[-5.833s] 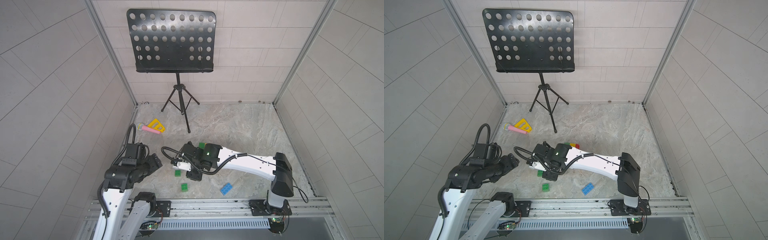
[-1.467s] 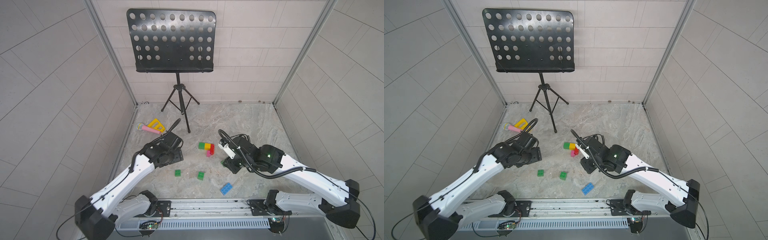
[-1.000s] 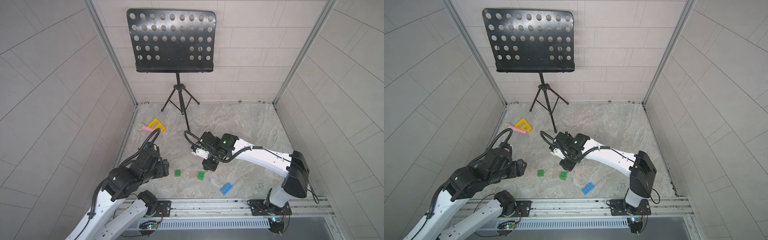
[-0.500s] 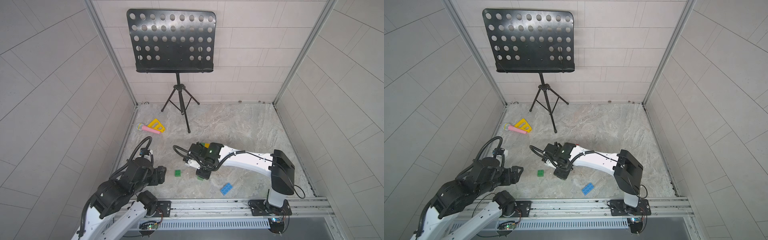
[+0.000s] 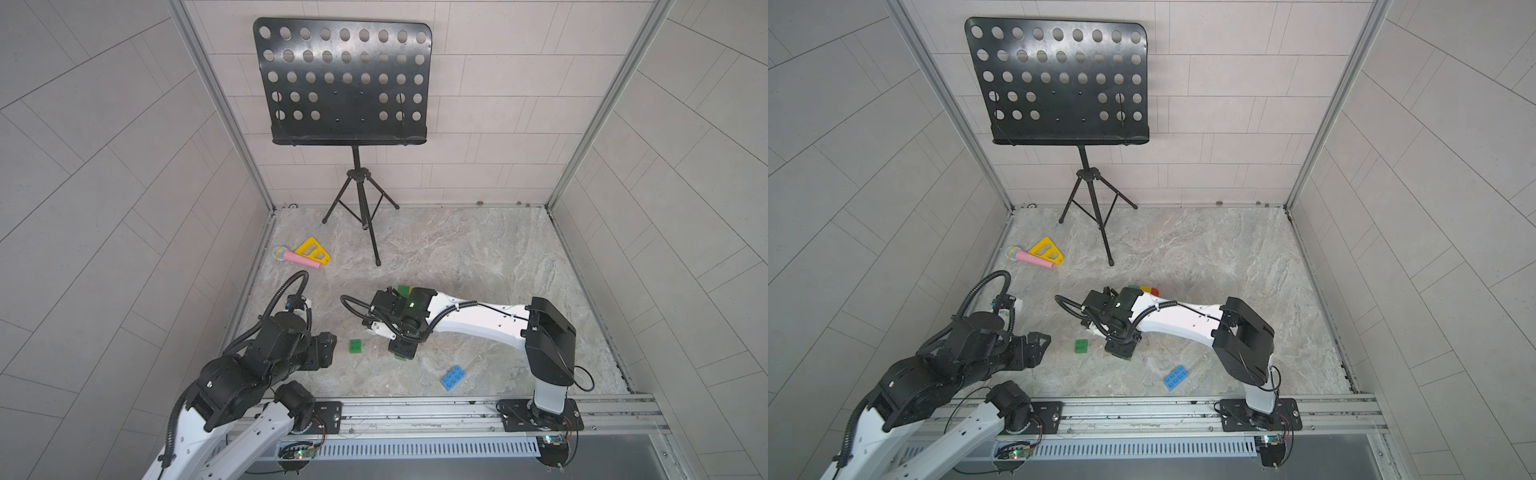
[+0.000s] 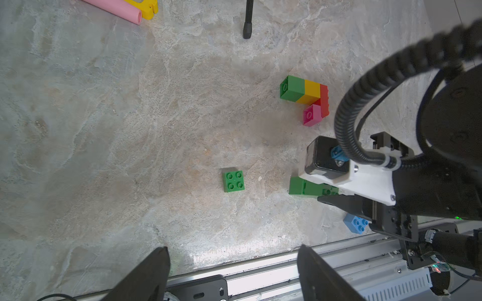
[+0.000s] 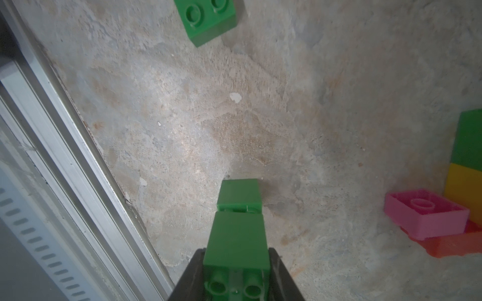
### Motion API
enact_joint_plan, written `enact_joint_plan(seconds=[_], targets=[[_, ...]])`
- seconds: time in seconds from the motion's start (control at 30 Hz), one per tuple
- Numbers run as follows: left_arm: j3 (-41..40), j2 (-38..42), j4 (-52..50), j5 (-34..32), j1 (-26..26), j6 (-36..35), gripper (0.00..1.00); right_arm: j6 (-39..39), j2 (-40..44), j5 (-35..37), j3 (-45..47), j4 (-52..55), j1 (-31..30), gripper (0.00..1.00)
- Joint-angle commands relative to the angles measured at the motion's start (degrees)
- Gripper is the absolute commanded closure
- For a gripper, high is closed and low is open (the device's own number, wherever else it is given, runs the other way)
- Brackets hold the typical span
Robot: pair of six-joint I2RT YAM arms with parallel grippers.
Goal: Assemble the letter r with lego
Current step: Assemble the lego brick with the lego brick.
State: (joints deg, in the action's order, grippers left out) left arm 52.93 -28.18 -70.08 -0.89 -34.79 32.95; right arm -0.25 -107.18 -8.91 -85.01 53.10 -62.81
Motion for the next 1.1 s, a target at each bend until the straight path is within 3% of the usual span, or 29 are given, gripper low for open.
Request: enact_joint_plan(seconds=[0.0,0.67,1.07], targets=[[-0.70,-0.39,0.43,0.27,0.23,-0.78,0.16,-2.12,-1.27,1.08,-1.47,0.86,-0.39,1.00],[-1.23,-0.75,-0.27,0.87,0.25,-0.27,0.16,-4.00,-4.56,-0.93,-0.37,1.35,-0.48,1.00],[-1.33,-0.99,-0.58,0.62,0.31,0.04,0.16,0.50,-4.27,0.25,12.30,-8.05,-0.65,1.00]])
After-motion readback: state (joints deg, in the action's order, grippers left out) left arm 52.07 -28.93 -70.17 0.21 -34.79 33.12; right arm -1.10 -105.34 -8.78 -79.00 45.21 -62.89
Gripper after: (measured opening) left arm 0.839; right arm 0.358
